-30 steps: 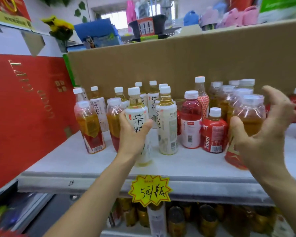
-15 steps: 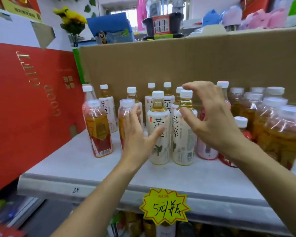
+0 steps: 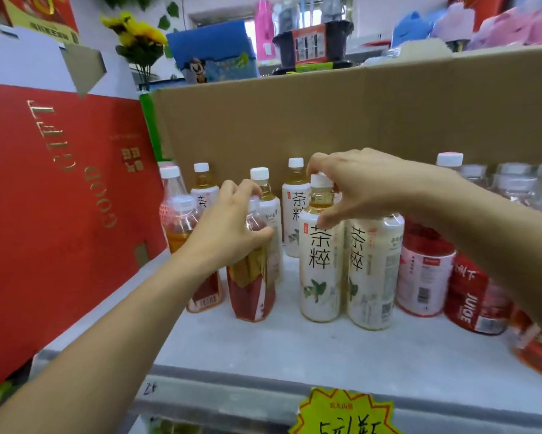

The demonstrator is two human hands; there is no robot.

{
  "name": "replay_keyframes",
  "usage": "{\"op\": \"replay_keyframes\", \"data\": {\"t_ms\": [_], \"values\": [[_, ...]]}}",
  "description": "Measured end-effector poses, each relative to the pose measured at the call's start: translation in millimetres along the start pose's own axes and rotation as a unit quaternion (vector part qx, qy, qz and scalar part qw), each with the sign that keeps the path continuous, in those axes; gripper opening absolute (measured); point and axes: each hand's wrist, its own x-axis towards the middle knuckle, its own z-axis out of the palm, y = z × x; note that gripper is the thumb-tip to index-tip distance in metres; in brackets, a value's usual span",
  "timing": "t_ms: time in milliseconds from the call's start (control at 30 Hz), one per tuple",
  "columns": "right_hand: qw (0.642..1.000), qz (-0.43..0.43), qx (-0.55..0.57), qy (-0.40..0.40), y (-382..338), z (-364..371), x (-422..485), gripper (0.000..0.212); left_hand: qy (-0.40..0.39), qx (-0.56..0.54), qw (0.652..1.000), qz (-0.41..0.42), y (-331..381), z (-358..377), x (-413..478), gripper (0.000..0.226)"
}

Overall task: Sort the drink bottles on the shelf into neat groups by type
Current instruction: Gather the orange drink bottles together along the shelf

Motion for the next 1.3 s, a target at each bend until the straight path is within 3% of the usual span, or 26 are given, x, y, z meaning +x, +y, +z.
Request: {"op": "replay_keyframes", "data": {"t_ms": [200, 267, 367, 433, 533, 600, 733, 867, 1033, 1167, 1300], "values": [[0.995, 0.036, -0.096, 0.007, 1.8, 13.1, 35.1, 0.068, -0.067, 0.074, 0.995, 0.018, -10.2, -29.6, -3.0, 0.058], [0.994, 0.046, -0.102, 0.009, 2.1, 13.6, 38.8, 0.068, -0.053, 0.094, 0.993, 0.042, -6.2, -38.2, 7.4, 0.058], [0.995, 0.075, -0.059, 0.005, 6.9, 4.6, 30.1, 0.065, -0.019, 0.08, 0.995, 0.05, 2.3, -45.5, 42.2, 0.07], [0.994, 0.107, -0.012, 0.017, 14.9, -5.8, 15.5, 0.064, -0.074, 0.111, 0.99, 0.044, 6.1, -43.5, 68.8, 0.074], [0.985, 0.15, 0.083, 0.024, 28.2, -18.0, -9.3, 0.06, -0.164, 0.123, 0.978, 0.034, 9.2, -34.4, 95.7, 0.049], [0.978, 0.165, 0.126, 0.027, 33.3, -21.0, -21.9, 0.058, -0.165, 0.093, 0.981, 0.039, 9.2, -27.2, 108.2, 0.031], [0.97, 0.181, 0.161, 0.016, 30.3, -18.5, -33.7, 0.056, -0.132, 0.077, 0.985, 0.076, 13.5, -10.2, 118.3, 0.034], [0.966, 0.18, 0.182, 0.015, 26.5, -5.7, -36.0, 0.031, -0.163, 0.051, 0.983, 0.073, 16.0, -4.1, 120.5, 0.04], [0.961, 0.168, 0.214, 0.057, 24.0, 2.2, -39.5, 0.033, -0.201, 0.059, 0.976, 0.06, 9.7, -28.7, 99.3, 0.067], [0.964, 0.12, 0.225, 0.073, 7.6, 3.6, -32.7, 0.022, -0.199, -0.041, 0.977, 0.066, 1.1, -34.9, 70.4, 0.064], [0.962, 0.084, 0.243, 0.089, -10.4, 11.9, -12.2, 0.029, -0.169, -0.072, 0.979, 0.087, 0.2, -31.4, 50.5, 0.052]]}}
